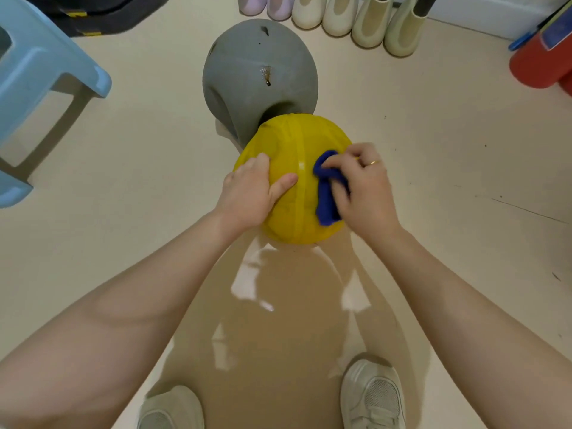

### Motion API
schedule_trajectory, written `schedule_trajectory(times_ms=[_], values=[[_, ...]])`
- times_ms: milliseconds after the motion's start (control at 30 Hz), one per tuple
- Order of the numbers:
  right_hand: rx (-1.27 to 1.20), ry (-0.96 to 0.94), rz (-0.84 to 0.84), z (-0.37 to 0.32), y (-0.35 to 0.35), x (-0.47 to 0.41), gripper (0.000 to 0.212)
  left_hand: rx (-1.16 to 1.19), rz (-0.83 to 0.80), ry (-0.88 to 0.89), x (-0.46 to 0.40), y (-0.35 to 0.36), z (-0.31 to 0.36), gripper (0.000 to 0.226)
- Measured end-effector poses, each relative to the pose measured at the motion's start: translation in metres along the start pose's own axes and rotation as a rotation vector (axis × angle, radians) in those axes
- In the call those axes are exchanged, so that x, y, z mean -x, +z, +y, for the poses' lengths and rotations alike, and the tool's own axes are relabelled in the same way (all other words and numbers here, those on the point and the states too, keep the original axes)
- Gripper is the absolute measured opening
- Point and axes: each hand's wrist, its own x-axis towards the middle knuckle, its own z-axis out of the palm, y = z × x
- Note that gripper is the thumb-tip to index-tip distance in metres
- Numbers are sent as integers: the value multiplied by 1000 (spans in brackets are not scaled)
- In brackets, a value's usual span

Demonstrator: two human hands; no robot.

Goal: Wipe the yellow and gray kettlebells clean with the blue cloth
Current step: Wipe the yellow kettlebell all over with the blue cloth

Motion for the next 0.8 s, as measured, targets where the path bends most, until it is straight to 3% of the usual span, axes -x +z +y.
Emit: schedule_trajectory(times_ms=[67,133,333,567,800], values=[[-91,209,112,13,-3,-8,24,47,0,0,-2,1,2,41],[-123,303,146,15,-2,-5,23,95,0,6,-4,0,1,42],[14,-81,-92,-5,10,30,21,232,-69,-1,-1,-5,-18,56],[-175,285,148,5,7,22,24,238,-57,-18,-3,-3,-8,39],[-7,-18,-118,4,7,44,22,271,-99,-25,-3,-6,-13,48]])
